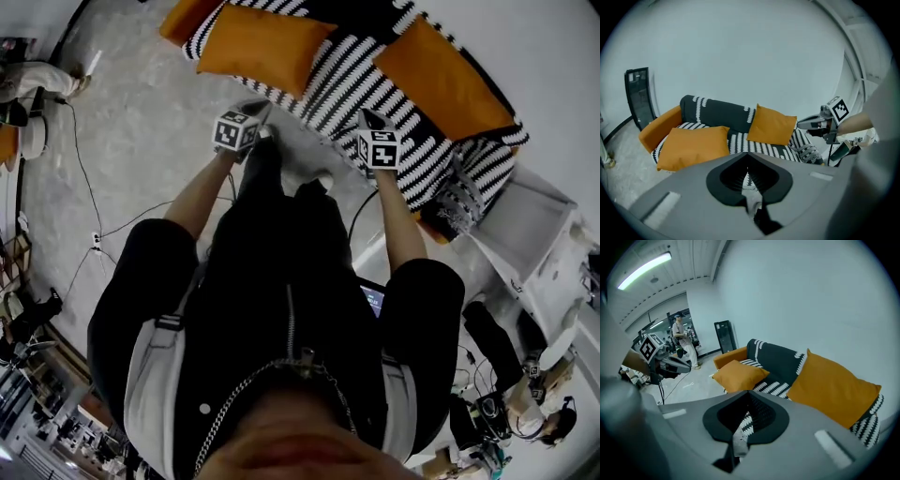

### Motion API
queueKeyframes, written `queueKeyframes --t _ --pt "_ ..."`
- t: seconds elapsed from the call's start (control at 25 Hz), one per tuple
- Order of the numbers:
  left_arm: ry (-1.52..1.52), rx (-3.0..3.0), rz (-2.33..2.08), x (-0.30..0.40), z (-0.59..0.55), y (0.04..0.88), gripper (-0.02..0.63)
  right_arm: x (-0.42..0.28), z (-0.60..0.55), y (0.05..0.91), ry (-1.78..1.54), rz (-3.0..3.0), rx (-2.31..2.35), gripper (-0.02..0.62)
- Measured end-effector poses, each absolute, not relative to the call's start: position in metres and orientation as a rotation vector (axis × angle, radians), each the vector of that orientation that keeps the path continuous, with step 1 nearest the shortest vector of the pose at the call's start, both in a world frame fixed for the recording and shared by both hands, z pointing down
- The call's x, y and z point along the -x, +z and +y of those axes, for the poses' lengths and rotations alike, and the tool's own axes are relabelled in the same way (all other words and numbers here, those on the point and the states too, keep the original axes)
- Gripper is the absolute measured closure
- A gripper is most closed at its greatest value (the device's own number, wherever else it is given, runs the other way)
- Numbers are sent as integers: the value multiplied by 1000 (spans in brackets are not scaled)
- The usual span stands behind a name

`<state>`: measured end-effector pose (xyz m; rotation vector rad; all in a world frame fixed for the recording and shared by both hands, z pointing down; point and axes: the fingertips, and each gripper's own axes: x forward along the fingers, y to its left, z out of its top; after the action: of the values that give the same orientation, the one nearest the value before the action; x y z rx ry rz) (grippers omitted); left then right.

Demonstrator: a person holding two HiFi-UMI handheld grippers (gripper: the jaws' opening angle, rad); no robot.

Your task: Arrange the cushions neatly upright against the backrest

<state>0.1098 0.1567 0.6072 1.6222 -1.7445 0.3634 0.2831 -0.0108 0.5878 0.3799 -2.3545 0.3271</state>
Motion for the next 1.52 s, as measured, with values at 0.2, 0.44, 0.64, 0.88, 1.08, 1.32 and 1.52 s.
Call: queueKeyframes --t 0.2,0.44,0.64,0.88,1.08,1.32,1.52 --pt "363 -1503 -1857 -41 194 618 597 -231 7 606 274 -2328 -297 592" --pt "374 -1471 -1850 38 205 644 597 -165 16 630 280 -2277 -294 592" --pt "409 -1477 -1780 127 229 675 597 -96 46 652 282 -2215 -354 592" --pt "460 -1512 -1728 203 245 690 597 -60 56 656 293 -2149 -471 592" --pt "578 -1505 -1670 248 260 713 597 -54 61 673 329 -2096 -557 592" --pt "660 -1458 -1615 315 277 765 597 -20 74 708 401 -2056 -626 592" --pt "764 -1434 -1600 360 269 838 597 18 61 774 367 -2055 -644 591"
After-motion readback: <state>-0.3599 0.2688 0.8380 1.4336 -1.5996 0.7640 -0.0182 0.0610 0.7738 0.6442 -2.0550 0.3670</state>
